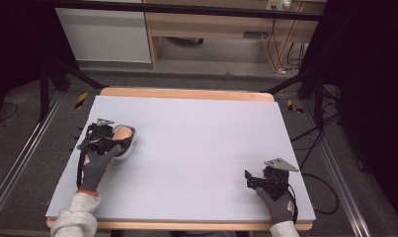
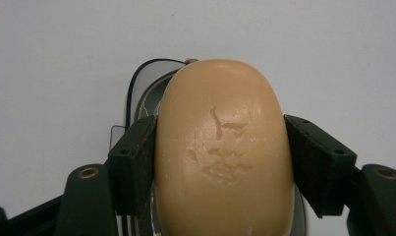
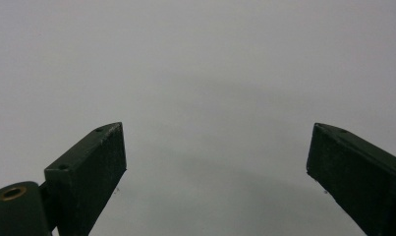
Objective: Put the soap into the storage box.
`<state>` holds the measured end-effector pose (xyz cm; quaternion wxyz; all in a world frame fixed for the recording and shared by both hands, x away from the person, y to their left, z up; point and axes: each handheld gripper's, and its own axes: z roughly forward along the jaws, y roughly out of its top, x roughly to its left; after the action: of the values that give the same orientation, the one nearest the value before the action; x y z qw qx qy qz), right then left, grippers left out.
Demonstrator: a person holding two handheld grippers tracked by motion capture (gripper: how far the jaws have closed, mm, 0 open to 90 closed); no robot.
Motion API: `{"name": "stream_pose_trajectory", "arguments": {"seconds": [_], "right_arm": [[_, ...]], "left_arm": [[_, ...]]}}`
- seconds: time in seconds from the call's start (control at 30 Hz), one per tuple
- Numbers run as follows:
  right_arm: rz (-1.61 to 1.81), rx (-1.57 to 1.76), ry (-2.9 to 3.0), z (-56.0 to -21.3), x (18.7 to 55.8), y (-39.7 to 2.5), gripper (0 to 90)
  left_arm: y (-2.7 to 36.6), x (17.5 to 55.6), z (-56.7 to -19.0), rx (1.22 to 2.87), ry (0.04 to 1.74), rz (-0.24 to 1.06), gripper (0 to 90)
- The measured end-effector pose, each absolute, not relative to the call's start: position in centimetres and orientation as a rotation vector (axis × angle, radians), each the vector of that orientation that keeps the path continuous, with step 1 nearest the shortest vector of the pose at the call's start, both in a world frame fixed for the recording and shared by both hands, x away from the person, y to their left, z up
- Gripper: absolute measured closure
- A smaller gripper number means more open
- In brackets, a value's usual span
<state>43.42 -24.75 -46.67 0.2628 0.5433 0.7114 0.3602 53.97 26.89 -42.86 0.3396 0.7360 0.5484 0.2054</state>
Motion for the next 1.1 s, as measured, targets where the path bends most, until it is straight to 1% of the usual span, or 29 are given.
{"name": "stream_pose_trajectory", "arguments": {"seconds": [0.2,0.23,0.3,0.63,0.93,1.1], "right_arm": [[0.977,1.471,1.924,-46.6,43.4,-24.7,8.1],[0.978,1.472,1.924,-46.6,43.4,-24.7,8.1],[0.978,1.473,1.923,-46.6,43.4,-24.7,8.1],[0.972,1.472,1.921,-46.6,43.4,-24.7,8.1],[0.972,1.467,1.914,-46.6,43.3,-24.7,8.2],[0.967,1.47,1.912,-46.7,43.3,-24.8,8.2]], "left_arm": [[26.7,54.0,-42.9,1.919,1.424,0.555,29.6],[26.7,53.9,-42.9,1.914,1.425,0.567,27.5],[26.9,53.9,-42.7,1.907,1.426,0.556,28.7],[26.7,53.5,-42.3,1.895,1.396,0.565,29.0],[25.9,51.9,-40.9,1.852,1.319,0.568,29.9],[25.4,51.0,-40.8,1.854,1.273,0.562,30.8]]}}
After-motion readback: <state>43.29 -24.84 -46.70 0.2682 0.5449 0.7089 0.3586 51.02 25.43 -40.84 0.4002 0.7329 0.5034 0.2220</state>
